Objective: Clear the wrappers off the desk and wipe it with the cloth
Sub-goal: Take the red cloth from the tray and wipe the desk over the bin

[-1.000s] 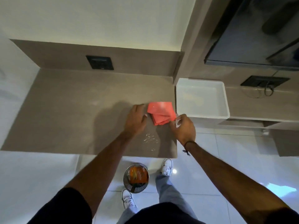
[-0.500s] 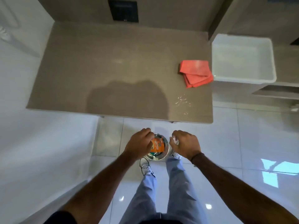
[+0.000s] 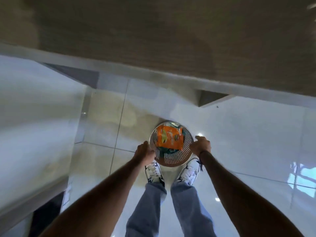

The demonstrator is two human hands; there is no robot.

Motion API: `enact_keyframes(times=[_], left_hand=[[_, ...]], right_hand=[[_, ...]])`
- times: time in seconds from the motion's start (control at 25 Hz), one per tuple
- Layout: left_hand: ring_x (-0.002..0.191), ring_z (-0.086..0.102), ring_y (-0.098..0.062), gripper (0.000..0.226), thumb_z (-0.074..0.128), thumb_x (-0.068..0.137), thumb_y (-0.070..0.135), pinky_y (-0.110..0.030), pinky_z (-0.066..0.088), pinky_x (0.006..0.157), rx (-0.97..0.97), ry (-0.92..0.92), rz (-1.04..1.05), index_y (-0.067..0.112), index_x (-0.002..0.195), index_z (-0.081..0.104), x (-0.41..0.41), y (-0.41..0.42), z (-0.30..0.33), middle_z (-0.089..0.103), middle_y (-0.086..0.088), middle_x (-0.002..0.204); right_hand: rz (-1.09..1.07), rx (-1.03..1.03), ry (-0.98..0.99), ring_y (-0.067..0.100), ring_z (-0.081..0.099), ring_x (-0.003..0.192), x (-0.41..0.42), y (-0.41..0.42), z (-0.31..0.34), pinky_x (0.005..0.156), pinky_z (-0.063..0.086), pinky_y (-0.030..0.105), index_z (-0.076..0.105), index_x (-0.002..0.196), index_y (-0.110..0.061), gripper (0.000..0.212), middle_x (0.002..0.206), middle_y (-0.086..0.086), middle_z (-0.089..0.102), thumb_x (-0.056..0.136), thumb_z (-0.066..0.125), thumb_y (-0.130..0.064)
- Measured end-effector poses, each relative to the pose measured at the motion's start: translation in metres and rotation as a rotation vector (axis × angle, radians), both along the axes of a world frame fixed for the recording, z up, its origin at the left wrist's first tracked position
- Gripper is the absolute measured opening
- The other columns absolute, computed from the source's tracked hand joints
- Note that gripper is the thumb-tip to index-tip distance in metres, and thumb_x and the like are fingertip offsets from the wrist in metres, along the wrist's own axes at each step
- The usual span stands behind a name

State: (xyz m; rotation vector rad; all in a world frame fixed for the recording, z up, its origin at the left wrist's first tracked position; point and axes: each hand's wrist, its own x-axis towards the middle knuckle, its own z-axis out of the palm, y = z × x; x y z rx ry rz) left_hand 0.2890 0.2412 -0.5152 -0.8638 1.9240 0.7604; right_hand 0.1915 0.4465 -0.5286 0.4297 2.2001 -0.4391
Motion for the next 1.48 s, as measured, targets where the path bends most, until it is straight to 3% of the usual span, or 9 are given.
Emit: enact_keyframes(times=[0.28, 0.44, 0.6, 0.8, 0.92, 1.12, 1.28, 1.4, 1.48], left_hand=[[0.116, 0.064, -0.04, 0.039, 0.051, 0.093, 0.012, -0.042, 0.06, 0.089, -0.011, 0.0, 0.148, 0.0, 0.13, 0.054, 0.0, -0.001, 0.01, 0.064, -0.026, 0.128], [0.115, 0.064, -0.044, 0.033, 0.052, 0.094, 0.013, -0.046, 0.059, 0.089, -0.049, 0.092, 0.019, -0.004, 0.122, 0.06, 0.004, -0.007, 0.119, 0.066, -0.029, 0.125], [0.116, 0.065, -0.046, 0.033, 0.05, 0.093, 0.015, -0.047, 0.059, 0.09, -0.025, 0.14, -0.017, -0.002, 0.117, 0.066, 0.015, -0.013, 0.251, 0.068, -0.03, 0.125], [0.105, 0.073, -0.042, 0.038, 0.051, 0.095, 0.017, -0.051, 0.064, 0.087, 0.029, 0.147, 0.032, -0.006, 0.122, 0.064, 0.018, -0.015, 0.365, 0.069, -0.029, 0.124], [0.105, 0.072, -0.046, 0.04, 0.056, 0.097, 0.019, -0.056, 0.064, 0.082, 0.009, 0.19, 0.069, -0.007, 0.126, 0.062, 0.01, -0.014, 0.401, 0.065, -0.03, 0.129], [0.079, 0.078, -0.042, 0.041, 0.062, 0.096, 0.023, -0.052, 0.066, 0.058, 0.028, 0.144, 0.154, -0.007, 0.124, 0.061, -0.004, -0.01, 0.419, 0.067, -0.028, 0.122], [0.073, 0.079, -0.039, 0.037, 0.061, 0.096, 0.022, -0.052, 0.066, 0.059, 0.013, 0.138, 0.23, -0.007, 0.118, 0.064, -0.022, 0.0, 0.415, 0.071, -0.028, 0.114], [0.071, 0.079, -0.035, 0.033, 0.059, 0.098, 0.024, -0.053, 0.067, 0.061, 0.014, 0.178, 0.3, -0.004, 0.112, 0.067, -0.03, 0.01, 0.412, 0.072, -0.019, 0.096], [0.078, 0.079, -0.036, 0.033, 0.056, 0.1, 0.027, -0.052, 0.067, 0.07, 0.014, 0.198, 0.298, -0.003, 0.108, 0.069, -0.036, 0.017, 0.409, 0.075, -0.02, 0.096]], right_hand=[[-0.027, -0.012, -0.025, 0.037, 0.068, 0.095, 0.009, -0.006, 0.026, 0.075, 0.054, 0.034, 0.075, 0.094, -0.003, 0.025, 0.098, 0.024, 0.072, 0.077, 0.059, -0.01], [0.022, -0.05, -0.063, 0.032, 0.063, 0.079, 0.016, 0.003, 0.14, 0.063, 0.045, 0.029, 0.073, 0.08, -0.005, 0.03, 0.078, 0.015, 0.066, 0.066, 0.057, -0.026], [0.163, -0.05, -0.031, 0.036, 0.067, 0.098, 0.034, 0.014, 0.269, 0.07, 0.046, 0.031, 0.074, 0.086, -0.012, 0.017, 0.098, 0.016, 0.074, 0.079, 0.062, -0.023], [0.233, -0.115, 0.17, 0.031, 0.067, 0.107, 0.045, 0.018, 0.391, 0.088, 0.054, 0.036, 0.075, 0.106, -0.02, 0.026, 0.112, 0.008, 0.075, 0.083, 0.064, -0.026], [0.24, -0.235, 0.349, 0.019, 0.074, 0.09, 0.023, 0.029, 0.439, 0.084, 0.059, 0.034, 0.078, 0.099, -0.021, 0.02, 0.097, 0.001, 0.079, 0.083, 0.068, -0.028], [0.244, -0.328, 0.767, 0.01, 0.067, 0.062, -0.053, 0.03, 0.496, 0.062, 0.054, 0.023, 0.073, 0.076, -0.025, 0.011, 0.074, -0.009, 0.075, 0.078, 0.064, -0.019], [0.528, -0.097, 1.024, 0.03, 0.069, 0.1, -0.154, 0.032, 0.524, 0.083, 0.055, 0.039, 0.069, 0.116, -0.021, 0.045, 0.114, 0.006, 0.073, 0.072, 0.063, -0.025], [0.917, 0.104, 0.821, 0.033, 0.041, 0.138, -0.231, 0.029, 0.528, 0.108, 0.037, 0.048, 0.037, 0.148, -0.012, 0.084, 0.151, 0.012, 0.043, 0.073, 0.072, -0.03], [1.113, 0.189, 0.671, 0.033, 0.031, 0.143, -0.263, 0.021, 0.519, 0.113, 0.03, 0.05, 0.023, 0.153, -0.014, 0.096, 0.158, 0.011, 0.03, 0.076, 0.074, -0.041]])
